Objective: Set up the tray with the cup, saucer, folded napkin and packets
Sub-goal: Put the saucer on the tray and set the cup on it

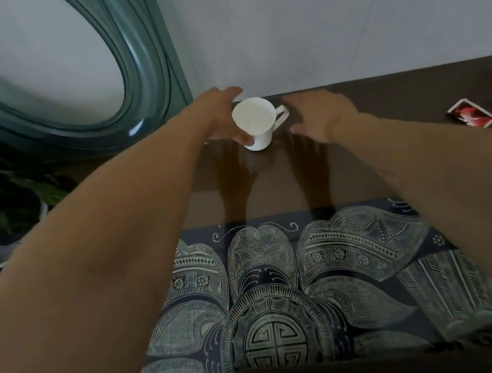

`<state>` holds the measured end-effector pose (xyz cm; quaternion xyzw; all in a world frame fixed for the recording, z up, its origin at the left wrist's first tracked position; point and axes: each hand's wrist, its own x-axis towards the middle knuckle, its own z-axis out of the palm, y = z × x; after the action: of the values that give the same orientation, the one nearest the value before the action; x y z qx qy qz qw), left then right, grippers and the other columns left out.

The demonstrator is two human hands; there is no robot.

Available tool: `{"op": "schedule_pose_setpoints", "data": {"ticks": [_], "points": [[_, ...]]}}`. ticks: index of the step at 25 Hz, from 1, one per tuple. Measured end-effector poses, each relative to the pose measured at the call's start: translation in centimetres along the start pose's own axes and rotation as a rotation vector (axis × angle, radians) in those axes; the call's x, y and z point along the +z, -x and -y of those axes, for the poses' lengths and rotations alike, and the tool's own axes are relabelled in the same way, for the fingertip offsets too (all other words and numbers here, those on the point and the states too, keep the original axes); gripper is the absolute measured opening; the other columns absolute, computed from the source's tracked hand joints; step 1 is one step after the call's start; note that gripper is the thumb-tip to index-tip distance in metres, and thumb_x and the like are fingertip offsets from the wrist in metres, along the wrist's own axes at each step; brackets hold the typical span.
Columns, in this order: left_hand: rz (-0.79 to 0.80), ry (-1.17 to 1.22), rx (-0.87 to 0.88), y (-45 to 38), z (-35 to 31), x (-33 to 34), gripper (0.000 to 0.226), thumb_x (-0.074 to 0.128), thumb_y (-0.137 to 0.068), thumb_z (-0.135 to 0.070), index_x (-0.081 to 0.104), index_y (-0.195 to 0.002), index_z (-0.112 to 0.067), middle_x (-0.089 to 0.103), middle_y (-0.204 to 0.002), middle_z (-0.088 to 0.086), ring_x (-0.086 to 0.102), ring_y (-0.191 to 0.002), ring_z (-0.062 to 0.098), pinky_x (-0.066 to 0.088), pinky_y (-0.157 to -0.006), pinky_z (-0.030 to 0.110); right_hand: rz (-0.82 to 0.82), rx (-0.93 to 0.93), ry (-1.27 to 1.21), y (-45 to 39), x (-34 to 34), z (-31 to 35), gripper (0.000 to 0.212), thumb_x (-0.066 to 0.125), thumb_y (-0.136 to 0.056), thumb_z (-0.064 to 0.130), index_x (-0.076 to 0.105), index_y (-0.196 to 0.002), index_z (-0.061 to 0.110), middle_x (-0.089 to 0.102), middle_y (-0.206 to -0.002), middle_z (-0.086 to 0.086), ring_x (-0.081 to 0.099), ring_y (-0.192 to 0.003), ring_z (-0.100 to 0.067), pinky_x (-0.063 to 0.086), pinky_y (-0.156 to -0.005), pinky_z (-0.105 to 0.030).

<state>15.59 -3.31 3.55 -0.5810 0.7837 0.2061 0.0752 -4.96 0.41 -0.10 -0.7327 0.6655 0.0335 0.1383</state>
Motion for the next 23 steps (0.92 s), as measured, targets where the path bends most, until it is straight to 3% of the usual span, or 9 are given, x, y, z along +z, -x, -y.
{"op": "schedule_pose_setpoints", "data": {"ticks": [4,9,12,19,23], "points": [[-0.021,0.055,0.062,-0.7,0.3,1.2,0.093,0.088,-0.062,-0.039,0.04,-0.14,-0.025,0.047,-0.137,0.009,0.047,-0.122,0.032,0.042,-0.101,0.045,-0.126,0.0,-0.059,-0.4,1.2,0.2,0.035,0.047,-0.098,0.03,0.053,-0.131,0.022,0.061,-0.126,-0.01,0.053,-0.115,-0.034,0.046,-0.091,-0.044],[-0.012,0.1,0.075,-0.3,0.3,1.3,0.093,0.089,-0.06,-0.037,0.042,-0.139,-0.024,0.049,-0.135,0.007,0.047,-0.121,0.031,0.043,-0.101,0.045,-0.179,0.037,-0.109,0.0,1.0,0.6,0.027,0.043,-0.1,0.031,0.063,-0.116,0.021,0.066,-0.111,-0.011,0.056,-0.103,-0.035,0.043,-0.075,-0.039],[-0.021,0.148,0.088,1.2,-0.2,0.8,0.09,0.089,-0.063,-0.033,0.041,-0.138,-0.023,0.048,-0.135,0.007,0.047,-0.12,0.03,0.043,-0.1,0.042,-0.2,0.044,-0.141,1.4,-0.1,0.8,0.025,0.046,-0.098,0.03,0.065,-0.113,0.022,0.067,-0.108,-0.011,0.057,-0.101,-0.034,0.044,-0.076,-0.037],[-0.044,0.249,0.099,9.2,-2.0,-0.9,0.09,0.091,-0.056,-0.028,0.047,-0.134,-0.023,0.053,-0.13,0.005,0.049,-0.118,0.028,0.043,-0.103,0.048,-0.194,0.055,-0.252,9.8,-3.6,2.7,0.023,0.051,-0.098,0.028,0.067,-0.112,0.022,0.068,-0.1,-0.007,0.058,-0.087,-0.028,0.048,-0.073,-0.037],[-0.078,0.407,0.128,16.4,-3.0,-0.6,0.087,0.092,-0.051,-0.021,0.054,-0.129,-0.021,0.059,-0.124,0.004,0.053,-0.115,0.026,0.043,-0.103,0.05,-0.236,0.082,-0.352,16.8,-4.0,4.5,0.02,0.055,-0.096,0.028,0.07,-0.108,0.024,0.067,-0.085,-0.002,0.056,-0.071,-0.022,0.043,-0.063,-0.031]]}}
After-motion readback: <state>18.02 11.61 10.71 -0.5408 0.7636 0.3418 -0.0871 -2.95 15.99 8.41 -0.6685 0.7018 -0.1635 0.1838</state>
